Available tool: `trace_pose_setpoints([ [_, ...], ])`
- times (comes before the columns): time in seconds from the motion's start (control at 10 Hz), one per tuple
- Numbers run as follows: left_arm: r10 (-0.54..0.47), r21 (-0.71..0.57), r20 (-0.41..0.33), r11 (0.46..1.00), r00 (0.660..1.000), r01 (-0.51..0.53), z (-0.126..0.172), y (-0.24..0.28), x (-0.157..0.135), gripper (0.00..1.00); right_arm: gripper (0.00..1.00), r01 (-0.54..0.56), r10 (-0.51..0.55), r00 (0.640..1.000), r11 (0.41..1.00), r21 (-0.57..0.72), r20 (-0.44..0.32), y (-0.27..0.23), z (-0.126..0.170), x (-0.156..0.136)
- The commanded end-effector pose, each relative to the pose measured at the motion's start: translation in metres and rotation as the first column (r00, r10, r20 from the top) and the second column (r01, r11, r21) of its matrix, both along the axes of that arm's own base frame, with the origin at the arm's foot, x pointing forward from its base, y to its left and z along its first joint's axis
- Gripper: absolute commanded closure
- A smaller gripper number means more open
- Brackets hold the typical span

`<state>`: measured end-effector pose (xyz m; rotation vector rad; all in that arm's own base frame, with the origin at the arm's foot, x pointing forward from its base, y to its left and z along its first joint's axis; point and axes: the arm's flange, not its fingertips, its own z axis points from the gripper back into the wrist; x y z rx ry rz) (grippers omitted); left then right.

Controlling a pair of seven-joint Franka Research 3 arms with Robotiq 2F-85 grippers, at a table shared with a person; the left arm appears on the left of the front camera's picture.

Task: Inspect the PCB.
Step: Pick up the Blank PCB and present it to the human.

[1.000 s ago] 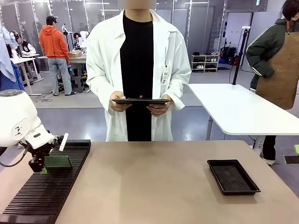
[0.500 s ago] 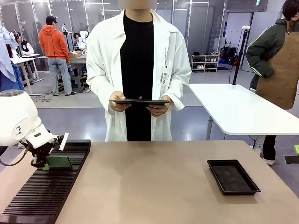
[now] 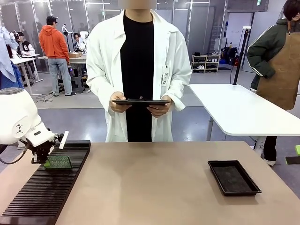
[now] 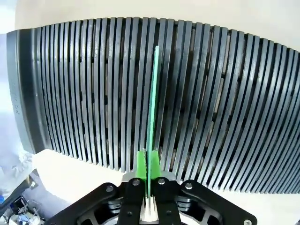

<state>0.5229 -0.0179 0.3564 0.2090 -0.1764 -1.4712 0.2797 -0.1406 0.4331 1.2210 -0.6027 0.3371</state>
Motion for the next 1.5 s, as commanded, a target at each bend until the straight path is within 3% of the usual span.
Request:
trace_pose_setpoints([
  [0.0, 0.019, -0.034, -0.041, 0.999, 0.999, -0.020, 0.018, 0.013, -0.008, 1.00, 0.00, -0.004, 0.004, 1.000, 1.000, 0.006, 0.018, -0.002, 0.001, 0.001],
  [0.2, 0.024, -0.115, -0.025, 0.993, 0.999, -0.026, 0.055, 0.030, -0.032, 1.00, 0.00, -0.004, 0.004, 1.000, 1.000, 0.006, 0.018, -0.002, 0.001, 0.001],
  [0.3, 0.053, -0.234, -0.051, 0.970, 0.997, -0.063, 0.068, 0.042, -0.044, 1.00, 0.00, -0.004, 0.004, 1.000, 1.000, 0.006, 0.018, -0.002, 0.001, 0.001],
  [0.4, 0.067, -0.398, -0.075, 0.913, 0.995, -0.092, 0.076, 0.054, -0.059, 1.00, 0.00, -0.004, 0.004, 1.000, 1.000, 0.006, 0.018, -0.002, 0.001, 0.001],
  [0.6, 0.105, -0.668, -0.178, 0.717, 0.978, -0.199, 0.071, 0.065, -0.077, 1.00, 0.00, -0.004, 0.004, 1.000, 1.000, 0.006, 0.018, -0.002, 0.001, 0.001],
  [0.7, 0.109, -0.770, -0.259, 0.576, 0.960, -0.273, 0.062, 0.066, -0.082, 1.00, 0.00, -0.004, 0.004, 1.000, 1.000, 0.006, 0.018, -0.002, 0.001, 0.001],
  [0.8, 0.102, -0.822, -0.349, 0.443, 0.932, -0.357, 0.050, 0.062, -0.085, 1.00, 0.00, -0.004, 0.004, 1.000, 1.000, 0.006, 0.018, -0.002, 0.001, 0.001],
  [0.9, 0.106, -0.833, -0.411, 0.361, 0.906, -0.420, 0.043, 0.051, -0.088, 1.00, 0.00, -0.004, 0.004, 1.000, 1.000, 0.006, 0.018, -0.002, 0.001, 0.001],
  [1.1, 0.123, -0.792, -0.519, 0.304, 0.846, -0.530, 0.037, 0.026, -0.092, 1.00, 0.00, -0.004, 0.004, 1.000, 1.000, 0.006, 0.018, -0.002, 0.001, 0.001],
  [1.2, 0.174, -0.772, -0.533, 0.302, 0.828, -0.560, 0.039, 0.019, -0.094, 1.00, 0.00, -0.004, 0.004, 1.000, 1.000, 0.006, 0.018, -0.002, 0.001, 0.001],
  [1.3, 0.092, -0.812, -0.466, 0.351, 0.880, -0.467, 0.031, 0.036, -0.095, 1.00, 0.00, -0.004, 0.004, 1.000, 1.000, 0.006, 0.018, -0.002, 0.001, 0.001],
  [1.4, 0.092, -0.812, -0.466, 0.351, 0.880, -0.467, 0.031, 0.036, -0.095, 1.00, 0.00, -0.004, 0.004, 1.000, 1.000, 0.006, 0.018, -0.002, 0.001, 0.001],
])
